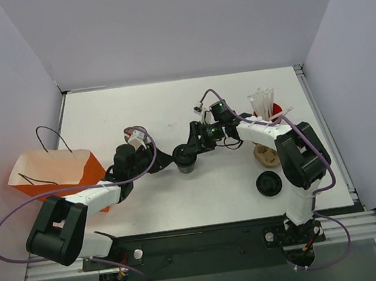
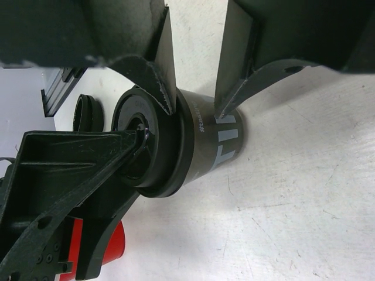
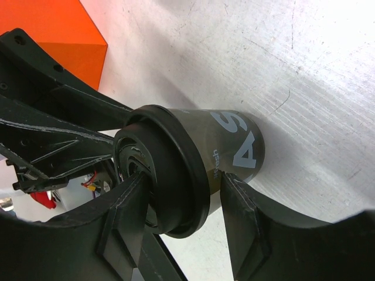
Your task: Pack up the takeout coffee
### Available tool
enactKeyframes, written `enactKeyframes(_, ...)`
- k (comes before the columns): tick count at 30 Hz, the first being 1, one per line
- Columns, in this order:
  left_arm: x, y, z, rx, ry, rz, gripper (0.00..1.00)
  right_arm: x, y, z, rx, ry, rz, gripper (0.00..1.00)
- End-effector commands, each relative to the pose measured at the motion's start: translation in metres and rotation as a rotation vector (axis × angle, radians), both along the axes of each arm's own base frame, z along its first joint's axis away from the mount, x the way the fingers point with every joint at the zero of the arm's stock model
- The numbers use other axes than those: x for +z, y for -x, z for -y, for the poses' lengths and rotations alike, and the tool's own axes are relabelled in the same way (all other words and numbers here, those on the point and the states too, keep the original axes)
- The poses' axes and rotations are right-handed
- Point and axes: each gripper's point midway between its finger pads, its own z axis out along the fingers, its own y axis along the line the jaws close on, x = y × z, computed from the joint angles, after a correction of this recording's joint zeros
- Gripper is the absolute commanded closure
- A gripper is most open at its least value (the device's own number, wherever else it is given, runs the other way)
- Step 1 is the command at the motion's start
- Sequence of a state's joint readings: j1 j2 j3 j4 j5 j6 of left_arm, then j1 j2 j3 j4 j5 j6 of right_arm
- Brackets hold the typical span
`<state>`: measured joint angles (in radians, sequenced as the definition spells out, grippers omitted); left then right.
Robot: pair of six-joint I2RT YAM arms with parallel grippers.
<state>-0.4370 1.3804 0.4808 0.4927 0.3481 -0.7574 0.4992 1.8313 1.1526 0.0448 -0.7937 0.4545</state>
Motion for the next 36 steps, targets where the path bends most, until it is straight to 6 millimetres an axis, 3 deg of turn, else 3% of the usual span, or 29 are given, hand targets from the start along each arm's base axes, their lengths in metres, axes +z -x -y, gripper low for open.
enactKeyframes(1, -0.026, -0.002, -0.011, 0.06, -0.077, -0.068, 0.61, -0.056, 0.013, 0.02, -0.019, 0.152, -0.089, 0.52)
enactKeyframes(3, -0.049, 0.001, -0.026, 0.127, -0.159, -0.151, 0.62, -0.062, 0.015, 0.023, -0.02, 0.166, -0.103, 0.53)
enactKeyframes(7, -0.093, 0.024, -0.045, 0.214, -0.319, -0.281, 0.62, -0.079, 0.019, 0.034, -0.03, 0.212, -0.134, 0.53)
enactKeyframes(8, -0.098, 0.038, -0.036, 0.188, -0.347, -0.299, 0.63, -0.08, 0.019, 0.036, -0.032, 0.22, -0.137, 0.53)
enactKeyframes(9, -0.105, 0.043, -0.044, 0.227, -0.412, -0.302, 0.62, -0.082, 0.019, 0.038, -0.02, 0.229, -0.131, 0.53)
enactKeyframes(11, -0.101, 0.054, -0.033, 0.196, -0.391, -0.286, 0.62, -0.074, 0.017, 0.035, 0.009, 0.217, -0.114, 0.53)
enactKeyframes(13, -0.08, 0.052, -0.018, 0.149, -0.297, -0.261, 0.62, -0.064, 0.019, 0.028, 0.08, 0.194, -0.083, 0.53)
enactKeyframes(16, -0.031, 0.04, 0.001, 0.065, -0.143, -0.192, 0.59, -0.049, 0.017, 0.026, 0.163, 0.219, -0.055, 0.53)
enactKeyframes(17, -0.018, 0.035, 0.003, 0.051, -0.127, -0.166, 0.59, -0.039, 0.017, 0.023, 0.188, 0.202, -0.063, 0.53)
enactKeyframes(21, 0.023, 0.002, -0.011, 0.049, -0.116, -0.093, 0.57, -0.04, 0.017, 0.027, 0.238, 0.239, -0.064, 0.53)
enactKeyframes(26, 0.04, -0.012, -0.016, -0.011, -0.048, -0.031, 0.57, -0.037, 0.019, 0.028, 0.282, 0.244, -0.061, 0.53)
enactKeyframes(30, 0.064, -0.012, 0.001, -0.141, 0.002, 0.075, 0.56, -0.036, 0.018, 0.027, 0.327, 0.244, -0.044, 0.53)
enactKeyframes(36, 0.06, -0.016, 0.012, -0.224, 0.005, 0.092, 0.57, -0.031, 0.017, 0.025, 0.335, 0.232, -0.032, 0.54)
